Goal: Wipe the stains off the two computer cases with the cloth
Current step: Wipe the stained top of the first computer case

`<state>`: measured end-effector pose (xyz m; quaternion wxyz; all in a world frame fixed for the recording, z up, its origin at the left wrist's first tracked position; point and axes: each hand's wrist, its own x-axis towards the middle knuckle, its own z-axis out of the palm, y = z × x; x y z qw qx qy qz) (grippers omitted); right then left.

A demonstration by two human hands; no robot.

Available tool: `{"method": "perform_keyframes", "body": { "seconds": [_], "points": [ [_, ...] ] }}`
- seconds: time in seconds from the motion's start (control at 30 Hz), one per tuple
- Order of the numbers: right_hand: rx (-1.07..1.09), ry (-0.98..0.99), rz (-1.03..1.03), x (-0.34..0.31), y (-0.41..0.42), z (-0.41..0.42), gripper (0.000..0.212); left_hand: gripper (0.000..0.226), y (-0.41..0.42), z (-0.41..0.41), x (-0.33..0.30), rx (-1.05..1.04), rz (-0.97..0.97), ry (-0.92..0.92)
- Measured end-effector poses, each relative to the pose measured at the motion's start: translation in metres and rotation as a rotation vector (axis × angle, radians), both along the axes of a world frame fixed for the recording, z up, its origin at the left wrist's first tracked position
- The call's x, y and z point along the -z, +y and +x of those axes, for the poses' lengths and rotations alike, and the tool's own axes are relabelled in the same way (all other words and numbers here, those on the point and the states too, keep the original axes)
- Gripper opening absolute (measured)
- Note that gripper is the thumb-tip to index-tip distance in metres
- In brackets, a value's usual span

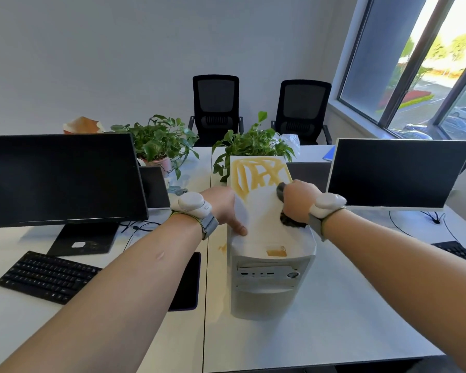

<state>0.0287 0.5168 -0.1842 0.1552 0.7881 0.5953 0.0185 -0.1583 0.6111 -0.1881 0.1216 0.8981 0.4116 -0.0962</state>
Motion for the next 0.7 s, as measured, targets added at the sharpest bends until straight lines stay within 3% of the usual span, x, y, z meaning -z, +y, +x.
{"method": "perform_keyframes", "body": {
  "seconds": [0.13,0.2,0.33,0.43,0.5,0.6,0.7],
  "points": [
    [-0.088,0.095,0.024,0.015,0.026,-0.031,0.032,0.091,-0.006,-0.001,-0.007,0.004,0.019,0.024],
    [-0.152,0.103,-0.001,0.016,0.022,-0.052,0.03,0.095,-0.012,-0.004,-0.011,0.03,0.03,0.025],
    [-0.176,0.231,0.015,0.008,0.0,-0.056,0.028,0.135,-0.016,-0.008,-0.012,-0.007,0.06,0.011],
    [-0.092,0.388,0.067,-0.008,-0.003,-0.047,0.025,0.145,-0.013,-0.009,-0.008,-0.111,0.058,0.024],
    [-0.048,0.374,0.163,-0.018,0.012,-0.047,0.028,0.136,-0.015,-0.007,-0.009,-0.12,0.058,0.036],
    [-0.057,0.327,0.283,-0.023,0.041,-0.061,0.013,0.12,-0.017,-0.005,-0.014,-0.11,0.064,0.079],
    [-0.122,0.336,0.119,-0.001,0.058,-0.075,0.031,0.113,-0.007,-0.004,-0.008,-0.089,-0.016,0.038]
  ]
}}
